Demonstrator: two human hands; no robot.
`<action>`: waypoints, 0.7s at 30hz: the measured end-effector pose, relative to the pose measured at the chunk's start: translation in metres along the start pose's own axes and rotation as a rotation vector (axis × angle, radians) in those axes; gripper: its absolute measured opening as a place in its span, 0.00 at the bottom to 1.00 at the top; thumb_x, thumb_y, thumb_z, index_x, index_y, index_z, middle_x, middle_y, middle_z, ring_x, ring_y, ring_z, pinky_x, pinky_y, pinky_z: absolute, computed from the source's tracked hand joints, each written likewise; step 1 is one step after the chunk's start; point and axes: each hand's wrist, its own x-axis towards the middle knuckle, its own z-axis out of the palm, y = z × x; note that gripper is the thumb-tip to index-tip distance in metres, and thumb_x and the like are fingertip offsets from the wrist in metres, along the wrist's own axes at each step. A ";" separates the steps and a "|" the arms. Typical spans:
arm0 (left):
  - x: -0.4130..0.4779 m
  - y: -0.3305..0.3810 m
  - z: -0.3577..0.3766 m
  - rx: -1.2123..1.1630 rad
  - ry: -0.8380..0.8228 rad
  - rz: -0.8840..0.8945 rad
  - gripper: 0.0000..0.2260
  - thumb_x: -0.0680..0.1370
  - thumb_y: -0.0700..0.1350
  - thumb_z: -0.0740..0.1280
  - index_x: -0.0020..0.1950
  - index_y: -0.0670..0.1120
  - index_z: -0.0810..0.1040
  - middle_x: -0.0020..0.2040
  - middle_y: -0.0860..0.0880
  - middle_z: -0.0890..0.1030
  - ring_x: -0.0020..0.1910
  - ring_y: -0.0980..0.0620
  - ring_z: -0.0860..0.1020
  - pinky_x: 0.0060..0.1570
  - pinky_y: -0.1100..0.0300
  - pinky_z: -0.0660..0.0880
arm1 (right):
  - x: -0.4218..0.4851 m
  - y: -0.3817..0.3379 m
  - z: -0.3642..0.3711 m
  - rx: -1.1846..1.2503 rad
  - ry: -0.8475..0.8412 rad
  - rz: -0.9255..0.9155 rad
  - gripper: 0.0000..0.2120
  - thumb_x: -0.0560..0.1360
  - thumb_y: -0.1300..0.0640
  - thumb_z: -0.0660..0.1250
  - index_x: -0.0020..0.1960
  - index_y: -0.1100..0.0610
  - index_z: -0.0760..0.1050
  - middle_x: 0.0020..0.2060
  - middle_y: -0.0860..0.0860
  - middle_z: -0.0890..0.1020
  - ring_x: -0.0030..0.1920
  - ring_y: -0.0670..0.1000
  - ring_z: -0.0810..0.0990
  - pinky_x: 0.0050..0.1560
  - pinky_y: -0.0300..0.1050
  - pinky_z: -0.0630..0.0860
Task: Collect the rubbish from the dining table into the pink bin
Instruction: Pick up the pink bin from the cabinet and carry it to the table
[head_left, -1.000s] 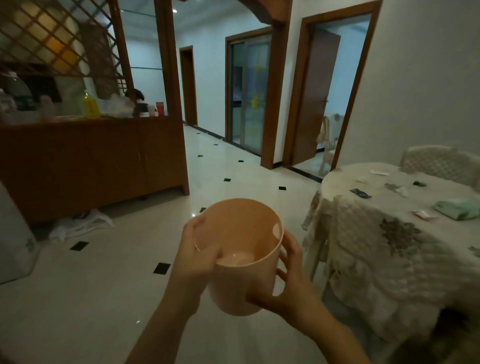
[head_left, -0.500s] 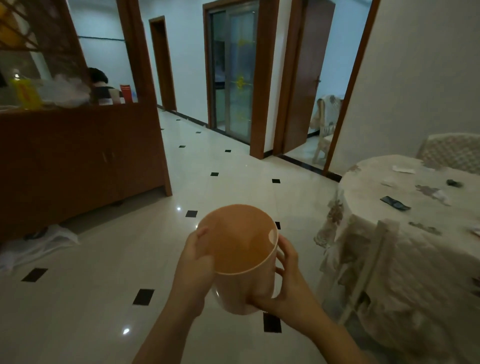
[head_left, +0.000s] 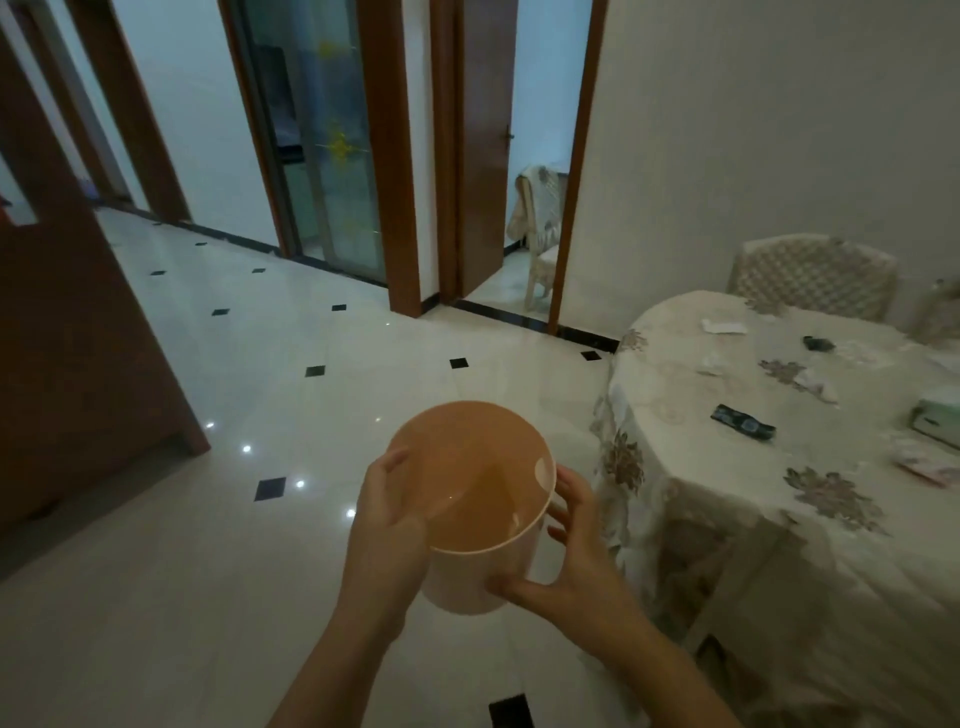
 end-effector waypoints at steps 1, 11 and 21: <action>0.019 -0.001 0.010 -0.014 -0.011 0.010 0.18 0.76 0.41 0.63 0.62 0.57 0.65 0.58 0.55 0.68 0.56 0.48 0.70 0.52 0.50 0.70 | 0.017 0.008 -0.006 -0.022 0.006 -0.003 0.46 0.60 0.45 0.77 0.61 0.30 0.45 0.62 0.27 0.57 0.62 0.30 0.62 0.54 0.21 0.63; 0.221 0.027 0.122 -0.012 -0.170 0.083 0.21 0.76 0.38 0.62 0.64 0.56 0.65 0.57 0.55 0.70 0.57 0.49 0.70 0.49 0.52 0.72 | 0.186 0.072 -0.123 -0.579 0.287 0.055 0.41 0.65 0.34 0.65 0.70 0.42 0.47 0.72 0.45 0.58 0.70 0.45 0.58 0.68 0.44 0.56; 0.369 0.031 0.250 0.104 -0.392 0.064 0.23 0.76 0.34 0.59 0.64 0.59 0.65 0.60 0.54 0.67 0.58 0.49 0.68 0.59 0.42 0.70 | 0.282 0.138 -0.215 -0.982 0.507 0.237 0.36 0.66 0.35 0.58 0.69 0.48 0.55 0.69 0.52 0.67 0.70 0.56 0.62 0.68 0.55 0.56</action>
